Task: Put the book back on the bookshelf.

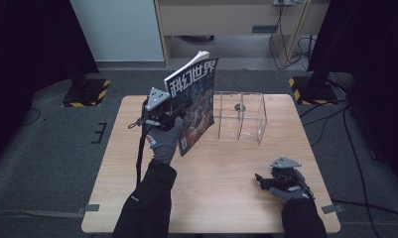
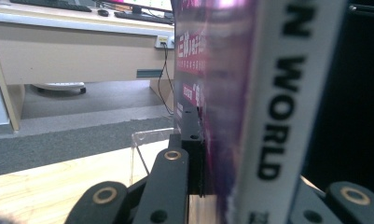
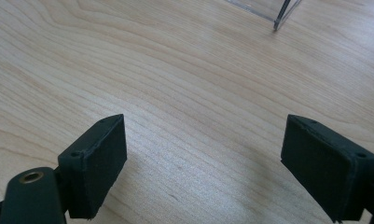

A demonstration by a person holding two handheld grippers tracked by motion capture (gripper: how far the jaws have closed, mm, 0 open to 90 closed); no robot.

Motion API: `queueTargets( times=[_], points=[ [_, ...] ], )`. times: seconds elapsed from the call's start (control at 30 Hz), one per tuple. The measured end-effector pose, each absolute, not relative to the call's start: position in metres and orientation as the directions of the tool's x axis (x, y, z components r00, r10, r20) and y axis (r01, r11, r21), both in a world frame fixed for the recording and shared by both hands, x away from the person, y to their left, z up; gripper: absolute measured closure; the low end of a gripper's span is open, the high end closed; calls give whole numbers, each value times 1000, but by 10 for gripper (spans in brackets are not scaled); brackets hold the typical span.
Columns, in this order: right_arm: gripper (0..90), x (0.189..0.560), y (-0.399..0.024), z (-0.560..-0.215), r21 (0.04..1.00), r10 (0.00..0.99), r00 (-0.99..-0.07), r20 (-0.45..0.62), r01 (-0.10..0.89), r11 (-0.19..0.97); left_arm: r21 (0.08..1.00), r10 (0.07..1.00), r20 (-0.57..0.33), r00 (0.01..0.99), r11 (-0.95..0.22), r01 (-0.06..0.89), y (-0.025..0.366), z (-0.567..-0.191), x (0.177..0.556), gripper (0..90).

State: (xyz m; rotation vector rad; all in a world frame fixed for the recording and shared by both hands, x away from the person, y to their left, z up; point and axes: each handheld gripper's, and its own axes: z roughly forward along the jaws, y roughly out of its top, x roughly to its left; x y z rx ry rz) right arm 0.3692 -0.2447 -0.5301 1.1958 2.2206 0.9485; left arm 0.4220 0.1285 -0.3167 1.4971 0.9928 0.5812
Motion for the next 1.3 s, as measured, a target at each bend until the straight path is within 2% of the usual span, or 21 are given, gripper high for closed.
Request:
queueTargets(
  times=[0.7,1.3],
  points=[
    [139,371,-243,-535,724,837,-544,-64,551,414,967,881,-180,437,76,244,99,-329,466,819],
    [135,371,-244,-536,729,839,-540,-60,551,407,962,902,-216,374,131,241,88,-361,497,818]
  ],
)
